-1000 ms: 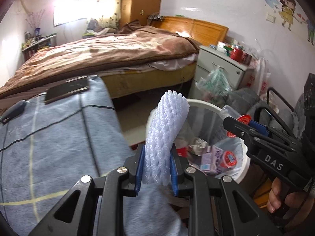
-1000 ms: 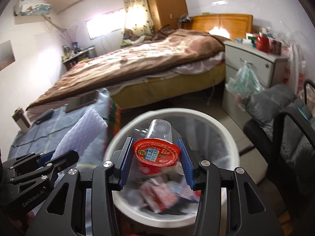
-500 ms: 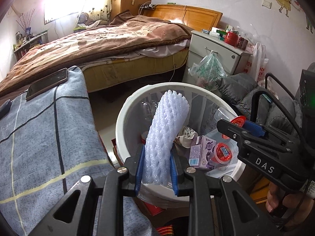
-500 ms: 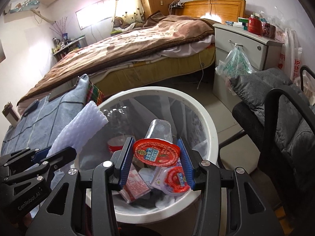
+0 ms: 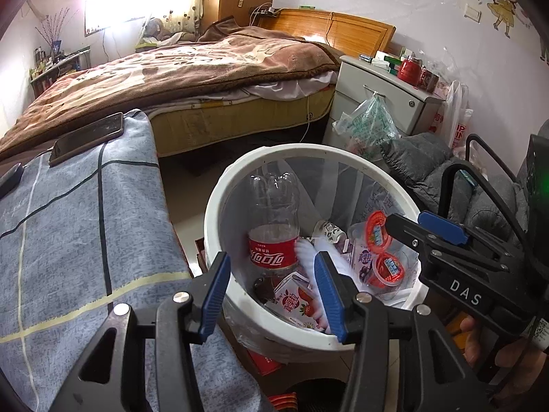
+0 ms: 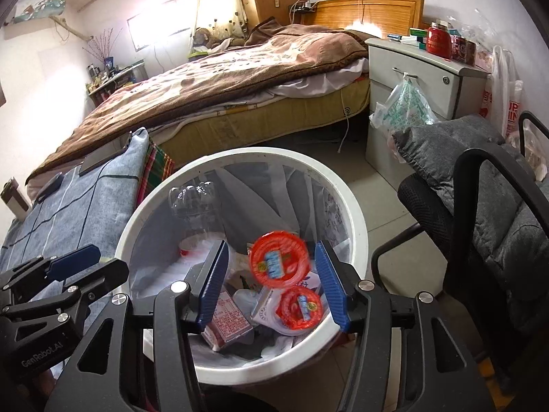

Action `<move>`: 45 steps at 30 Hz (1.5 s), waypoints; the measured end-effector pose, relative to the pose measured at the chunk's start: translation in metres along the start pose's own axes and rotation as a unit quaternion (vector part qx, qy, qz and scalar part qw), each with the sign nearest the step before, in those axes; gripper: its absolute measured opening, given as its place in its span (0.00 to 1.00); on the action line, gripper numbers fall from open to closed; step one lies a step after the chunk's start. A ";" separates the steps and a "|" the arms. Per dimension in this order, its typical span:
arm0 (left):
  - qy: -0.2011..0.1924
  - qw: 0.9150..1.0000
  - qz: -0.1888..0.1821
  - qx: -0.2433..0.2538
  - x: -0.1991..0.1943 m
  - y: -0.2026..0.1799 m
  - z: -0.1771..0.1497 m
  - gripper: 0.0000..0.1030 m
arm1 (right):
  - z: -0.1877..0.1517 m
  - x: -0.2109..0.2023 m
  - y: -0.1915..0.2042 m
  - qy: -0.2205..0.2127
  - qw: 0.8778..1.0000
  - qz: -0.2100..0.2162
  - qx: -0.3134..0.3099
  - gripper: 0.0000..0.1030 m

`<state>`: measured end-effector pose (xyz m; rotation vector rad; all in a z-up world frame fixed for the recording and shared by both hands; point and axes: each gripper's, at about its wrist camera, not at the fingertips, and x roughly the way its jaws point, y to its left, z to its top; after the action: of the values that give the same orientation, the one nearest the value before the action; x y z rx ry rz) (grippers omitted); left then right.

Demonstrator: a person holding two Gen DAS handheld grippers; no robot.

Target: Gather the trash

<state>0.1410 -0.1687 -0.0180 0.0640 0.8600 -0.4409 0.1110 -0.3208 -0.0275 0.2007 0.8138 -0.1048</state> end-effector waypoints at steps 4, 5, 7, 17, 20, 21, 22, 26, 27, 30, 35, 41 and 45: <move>-0.009 1.000 0.004 -0.001 -0.006 0.002 -0.002 0.54 | -0.001 -0.006 0.002 -0.009 1.000 0.002 0.002 0.54; -0.013 1.000 0.007 0.000 -0.009 0.002 -0.002 0.54 | -0.001 -0.009 0.002 -0.011 1.000 0.002 0.002 0.54; -0.019 1.000 0.009 0.003 -0.014 0.002 -0.003 0.55 | -0.002 -0.012 0.003 -0.017 1.000 0.003 0.003 0.54; -0.070 0.996 0.055 0.006 -0.053 0.005 -0.019 0.64 | -0.017 -0.050 0.019 -0.074 0.997 -0.013 -0.006 0.54; -0.084 0.994 0.074 0.008 -0.064 0.006 -0.027 0.64 | -0.024 -0.060 0.026 -0.086 0.996 -0.011 -0.011 0.54; -0.087 0.993 0.081 0.006 -0.069 0.006 -0.030 0.64 | -0.028 -0.064 0.028 -0.090 0.996 -0.012 -0.013 0.54; -0.093 0.992 0.087 0.005 -0.073 0.007 -0.034 0.64 | -0.030 -0.067 0.030 -0.094 0.995 -0.013 -0.016 0.54; -0.104 0.991 0.081 0.001 -0.087 0.007 -0.046 0.64 | -0.040 -0.077 0.038 -0.105 0.994 -0.017 -0.024 0.54; -0.107 0.991 0.082 -0.002 -0.090 0.007 -0.048 0.64 | -0.042 -0.080 0.040 -0.107 0.994 -0.017 -0.027 0.54; -0.117 0.989 0.086 -0.009 -0.098 0.008 -0.056 0.64 | -0.049 -0.089 0.044 -0.116 0.992 -0.027 -0.030 0.54; -0.127 0.988 0.091 -0.016 -0.109 0.008 -0.070 0.64 | -0.062 -0.096 0.047 -0.123 0.992 -0.034 -0.026 0.54; -0.139 0.986 0.090 -0.020 -0.120 0.007 -0.083 0.64 | -0.074 -0.097 0.048 -0.120 0.992 -0.029 -0.016 0.54; -0.148 0.984 0.094 -0.023 -0.126 0.008 -0.088 0.64 | -0.076 -0.102 0.049 -0.128 0.991 -0.030 -0.018 0.54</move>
<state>0.0091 -0.0974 0.0172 0.0363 0.5640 -0.2441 -0.0045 -0.2549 0.0033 0.1261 0.5661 -0.1693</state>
